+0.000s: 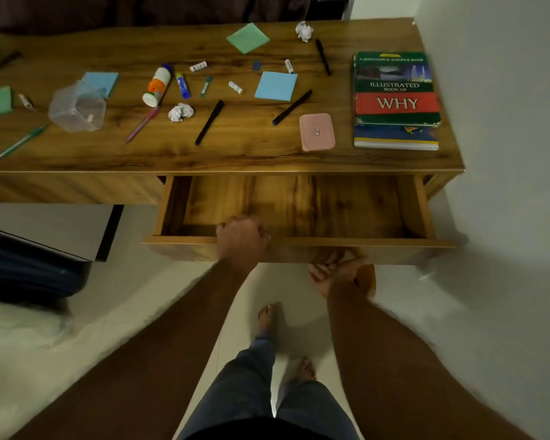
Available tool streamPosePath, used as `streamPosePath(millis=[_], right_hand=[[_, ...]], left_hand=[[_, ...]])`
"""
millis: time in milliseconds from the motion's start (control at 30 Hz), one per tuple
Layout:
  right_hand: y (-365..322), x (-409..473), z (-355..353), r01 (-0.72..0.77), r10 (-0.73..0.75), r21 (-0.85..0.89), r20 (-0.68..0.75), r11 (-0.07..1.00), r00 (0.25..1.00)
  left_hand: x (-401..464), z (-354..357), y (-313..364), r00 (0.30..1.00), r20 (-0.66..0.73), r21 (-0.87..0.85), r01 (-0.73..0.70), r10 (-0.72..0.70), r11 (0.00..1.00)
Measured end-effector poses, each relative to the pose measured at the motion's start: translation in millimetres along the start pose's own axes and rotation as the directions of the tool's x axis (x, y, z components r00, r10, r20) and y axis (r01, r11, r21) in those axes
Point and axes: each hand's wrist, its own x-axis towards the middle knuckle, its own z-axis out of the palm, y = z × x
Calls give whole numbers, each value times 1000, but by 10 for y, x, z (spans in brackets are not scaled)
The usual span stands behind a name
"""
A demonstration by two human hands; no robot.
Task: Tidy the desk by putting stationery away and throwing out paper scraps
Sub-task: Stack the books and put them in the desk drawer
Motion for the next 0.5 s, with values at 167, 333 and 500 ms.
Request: streamPosePath(millis=[167, 333, 500], right_hand=[[-65, -252, -240, 141, -203, -528, -60, 837, 977], [-218, -568, -354, 476, -695, -604, -188, 639, 694], [-422, -876, -246, 650, -847, -732, 202, 203, 492]], left_hand=[[-185, 60, 74, 982, 154, -95, -98, 112, 991], [-257, 42, 99, 974, 225, -116, -6, 32, 993], [-134, -20, 109, 918, 396, -71, 50, -17, 996]])
